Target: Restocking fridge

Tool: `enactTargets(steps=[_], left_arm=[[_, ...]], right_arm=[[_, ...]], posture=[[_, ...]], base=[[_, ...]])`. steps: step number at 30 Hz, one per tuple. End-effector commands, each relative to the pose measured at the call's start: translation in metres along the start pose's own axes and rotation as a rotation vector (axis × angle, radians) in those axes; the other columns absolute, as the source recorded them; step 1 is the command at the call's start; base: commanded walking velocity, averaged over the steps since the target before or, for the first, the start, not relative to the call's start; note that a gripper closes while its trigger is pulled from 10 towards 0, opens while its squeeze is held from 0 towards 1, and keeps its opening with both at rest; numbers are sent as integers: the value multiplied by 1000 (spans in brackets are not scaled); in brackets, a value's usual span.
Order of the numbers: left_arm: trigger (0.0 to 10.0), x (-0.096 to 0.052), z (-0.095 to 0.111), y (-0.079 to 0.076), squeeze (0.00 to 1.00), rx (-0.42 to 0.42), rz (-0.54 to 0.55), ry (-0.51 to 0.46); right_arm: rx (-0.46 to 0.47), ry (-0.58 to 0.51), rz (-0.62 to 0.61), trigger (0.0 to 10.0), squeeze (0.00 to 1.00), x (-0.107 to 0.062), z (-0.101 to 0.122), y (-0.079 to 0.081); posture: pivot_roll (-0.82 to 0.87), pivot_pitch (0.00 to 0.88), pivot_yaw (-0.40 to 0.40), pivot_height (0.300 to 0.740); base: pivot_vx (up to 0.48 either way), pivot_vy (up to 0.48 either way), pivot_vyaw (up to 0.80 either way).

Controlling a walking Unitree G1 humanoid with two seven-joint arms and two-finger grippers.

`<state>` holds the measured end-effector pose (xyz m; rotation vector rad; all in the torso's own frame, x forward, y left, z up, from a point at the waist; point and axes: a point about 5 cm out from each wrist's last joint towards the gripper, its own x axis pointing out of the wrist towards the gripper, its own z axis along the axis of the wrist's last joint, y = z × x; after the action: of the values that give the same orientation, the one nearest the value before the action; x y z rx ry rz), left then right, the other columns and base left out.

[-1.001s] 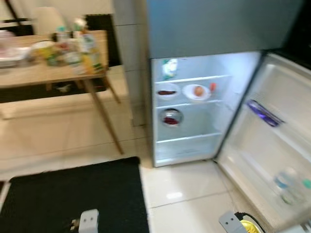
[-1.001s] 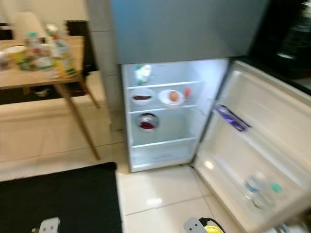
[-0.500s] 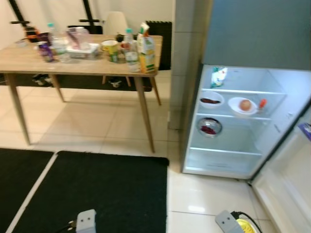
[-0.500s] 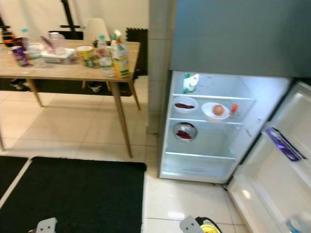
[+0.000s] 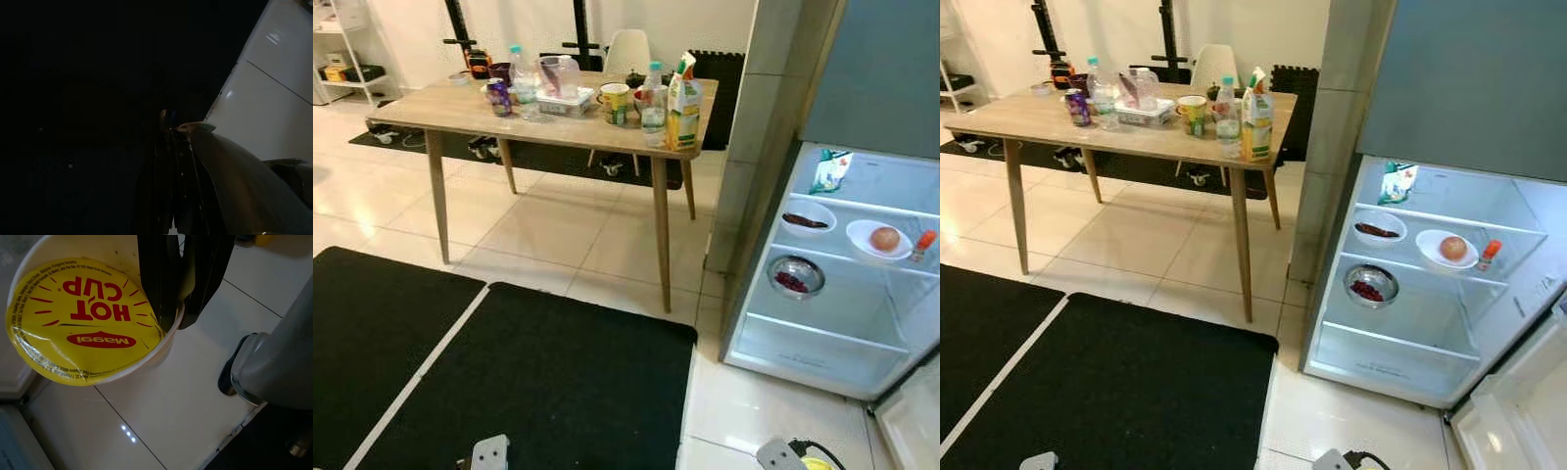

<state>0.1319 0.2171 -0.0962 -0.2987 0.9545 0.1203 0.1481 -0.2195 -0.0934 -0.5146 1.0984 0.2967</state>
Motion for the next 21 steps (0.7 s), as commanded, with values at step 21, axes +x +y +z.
enactTargets(steps=[21], left_arm=[[10000,0,-4,0,0,-20,25,9]], right_arm=[[1,22,-6,10000,0,-1,-5,0]], posture=[[-80,4,-12,740]], base=[[0,-156,0]])
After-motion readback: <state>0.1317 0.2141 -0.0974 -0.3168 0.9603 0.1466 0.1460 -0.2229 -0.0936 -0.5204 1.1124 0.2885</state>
